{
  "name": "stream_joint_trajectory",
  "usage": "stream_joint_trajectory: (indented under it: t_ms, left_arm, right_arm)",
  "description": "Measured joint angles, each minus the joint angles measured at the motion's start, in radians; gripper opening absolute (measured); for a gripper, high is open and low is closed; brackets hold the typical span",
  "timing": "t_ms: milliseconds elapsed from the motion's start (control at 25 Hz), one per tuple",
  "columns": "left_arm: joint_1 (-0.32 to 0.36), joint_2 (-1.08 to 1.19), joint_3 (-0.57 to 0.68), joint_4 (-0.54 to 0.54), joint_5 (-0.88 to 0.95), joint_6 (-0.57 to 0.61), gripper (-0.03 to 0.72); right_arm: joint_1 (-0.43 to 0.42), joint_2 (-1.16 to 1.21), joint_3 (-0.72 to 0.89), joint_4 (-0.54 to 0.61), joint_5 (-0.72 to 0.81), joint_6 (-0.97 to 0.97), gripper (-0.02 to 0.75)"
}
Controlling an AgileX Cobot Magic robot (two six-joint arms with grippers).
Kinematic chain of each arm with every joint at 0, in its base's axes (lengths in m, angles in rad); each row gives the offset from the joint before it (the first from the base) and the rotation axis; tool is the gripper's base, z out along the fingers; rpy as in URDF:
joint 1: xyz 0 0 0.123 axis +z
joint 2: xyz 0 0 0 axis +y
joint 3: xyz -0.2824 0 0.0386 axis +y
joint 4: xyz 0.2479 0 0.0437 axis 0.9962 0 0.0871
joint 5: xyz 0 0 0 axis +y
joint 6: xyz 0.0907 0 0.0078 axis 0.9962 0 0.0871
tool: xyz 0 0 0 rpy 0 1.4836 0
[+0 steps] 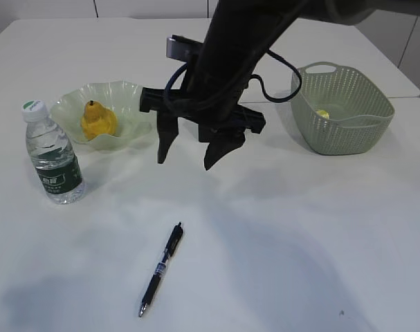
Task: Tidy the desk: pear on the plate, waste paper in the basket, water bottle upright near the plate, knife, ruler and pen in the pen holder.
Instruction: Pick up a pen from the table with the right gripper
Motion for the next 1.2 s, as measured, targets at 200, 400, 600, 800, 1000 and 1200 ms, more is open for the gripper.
stream_joint_trajectory:
  t_ms: [200, 400, 600, 800, 1000, 1200]
  left_arm:
    - [0.000, -0.002, 0.000, -0.002, 0.000, 0.000, 0.274]
    - [0.000, -0.005, 0.000, -0.002, 0.001, 0.000, 0.274]
    - [0.000, -0.009, 0.000, -0.002, 0.001, 0.000, 0.274]
    - [0.000, -0.009, 0.000, -0.002, 0.001, 0.000, 0.274]
    - [0.000, -0.009, 0.000, -0.002, 0.002, 0.000, 0.274]
    - [0.000, -0.009, 0.000, -0.002, 0.002, 0.000, 0.274]
  right_arm:
    - [0.008, 0.029, 0.000, 0.088, 0.000, 0.051, 0.595]
    - [0.011, 0.056, 0.000, 0.102, 0.000, 0.103, 0.561]
    - [0.050, 0.057, 0.000, -0.081, 0.000, 0.248, 0.554]
    - [0.110, 0.074, 0.000, -0.159, 0.000, 0.322, 0.553]
    - [0.132, 0.132, 0.000, -0.117, 0.000, 0.329, 0.553]
    - [0.140, 0.159, 0.000, -0.115, 0.000, 0.331, 0.553]
